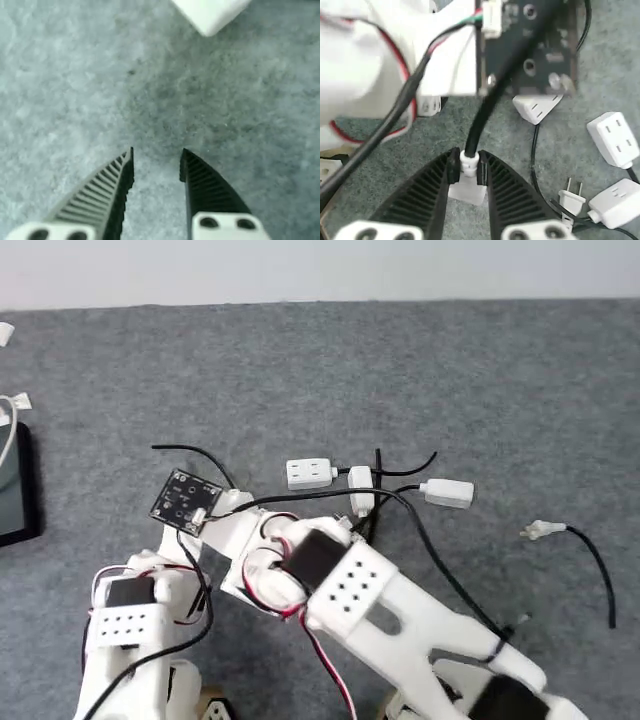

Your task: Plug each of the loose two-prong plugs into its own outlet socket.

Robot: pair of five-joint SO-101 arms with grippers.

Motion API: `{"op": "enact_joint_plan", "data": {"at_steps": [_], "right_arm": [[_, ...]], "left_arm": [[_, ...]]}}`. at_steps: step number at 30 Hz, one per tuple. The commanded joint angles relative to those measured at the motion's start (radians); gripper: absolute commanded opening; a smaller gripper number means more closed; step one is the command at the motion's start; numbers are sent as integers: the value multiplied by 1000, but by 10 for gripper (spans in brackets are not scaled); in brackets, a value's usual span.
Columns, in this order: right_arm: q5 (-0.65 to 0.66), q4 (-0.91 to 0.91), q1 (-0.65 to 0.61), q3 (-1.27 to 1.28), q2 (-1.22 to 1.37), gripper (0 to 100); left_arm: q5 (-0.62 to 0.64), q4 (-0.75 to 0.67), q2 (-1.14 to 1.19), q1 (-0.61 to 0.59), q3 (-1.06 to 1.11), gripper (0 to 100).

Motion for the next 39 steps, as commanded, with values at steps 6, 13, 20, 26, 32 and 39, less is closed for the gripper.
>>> {"op": "enact_joint_plan", "data": {"at_steps": [6,13,20,26,32,39], "right_arm": [[-5,-27,24,-61,-1,9],[-2,-53,25,-61,1,9],[-5,-73,56,-63,1,9],[-51,-117,73,-57,10,9],[-166,-323,182,46,12,9],[-218,-656,239,219,13,9]], "left_arm": [[-28,80,-253,52,71,94],[-77,157,-413,95,120,94],[-117,180,-427,97,122,94],[-115,181,-430,114,124,94],[69,83,-434,-3,128,94],[189,34,-434,-49,140,96]]}}
